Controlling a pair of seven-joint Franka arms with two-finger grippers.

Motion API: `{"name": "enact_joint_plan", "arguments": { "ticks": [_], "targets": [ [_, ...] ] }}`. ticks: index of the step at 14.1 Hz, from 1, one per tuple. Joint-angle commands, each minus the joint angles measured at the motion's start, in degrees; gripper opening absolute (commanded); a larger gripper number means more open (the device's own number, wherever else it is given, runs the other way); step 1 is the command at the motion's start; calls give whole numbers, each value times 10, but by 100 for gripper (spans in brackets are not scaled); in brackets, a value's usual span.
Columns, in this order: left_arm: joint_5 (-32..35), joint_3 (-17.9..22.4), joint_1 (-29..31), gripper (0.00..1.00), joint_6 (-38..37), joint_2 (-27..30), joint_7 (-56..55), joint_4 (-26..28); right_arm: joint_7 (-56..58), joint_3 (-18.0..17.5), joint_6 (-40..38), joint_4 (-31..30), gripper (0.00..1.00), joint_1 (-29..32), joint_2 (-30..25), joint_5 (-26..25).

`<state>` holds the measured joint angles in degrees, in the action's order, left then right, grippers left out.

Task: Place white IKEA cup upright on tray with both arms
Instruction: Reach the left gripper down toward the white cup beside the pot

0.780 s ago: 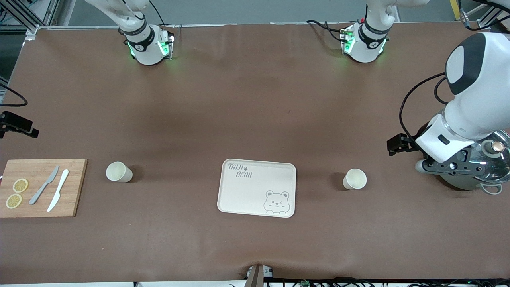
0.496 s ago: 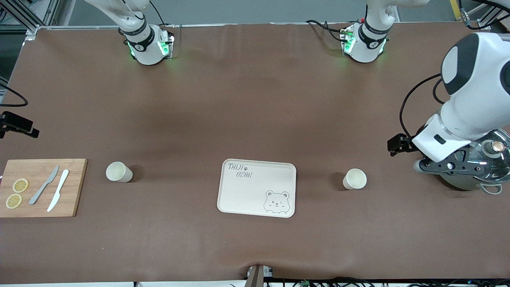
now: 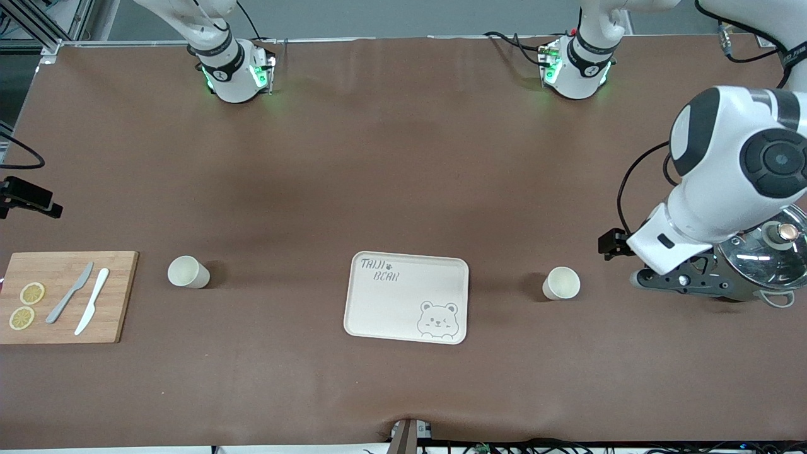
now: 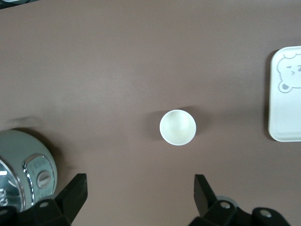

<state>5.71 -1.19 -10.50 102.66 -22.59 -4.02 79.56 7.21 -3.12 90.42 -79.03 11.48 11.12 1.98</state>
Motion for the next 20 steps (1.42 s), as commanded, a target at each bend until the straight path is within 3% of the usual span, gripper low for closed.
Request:
{"name": "enact_joint_plan", "arguments": {
  "ticks": [1, 3, 6, 9, 12, 20],
  "targets": [
    [15, -3, 20, 100, 100, 19, 18, 93, -3, -7, -3, 1, 100, 7, 0, -7],
    [14, -3, 29, 100, 204, 26, 23, 169, -3, -7, -3, 1, 100, 7, 0, -7],
    [9, -4, 49, 100, 288, 17, 42, 221, -3, -6, -3, 1, 100, 7, 0, -7],
    [-1, -5, 53, 100, 292, 2, 43, 225, -4, -7, -3, 1, 100, 8, 0, -7],
    [-62, -5, 54, 100, 292, -25, 53, 225, -1, -7, -2, 1, 100, 7, 0, -7],
    [-81, -13, 52, 100, 318, -58, 55, 234, -3, -7, 5, -2, 100, -1, 21, -5]
  ]
}}
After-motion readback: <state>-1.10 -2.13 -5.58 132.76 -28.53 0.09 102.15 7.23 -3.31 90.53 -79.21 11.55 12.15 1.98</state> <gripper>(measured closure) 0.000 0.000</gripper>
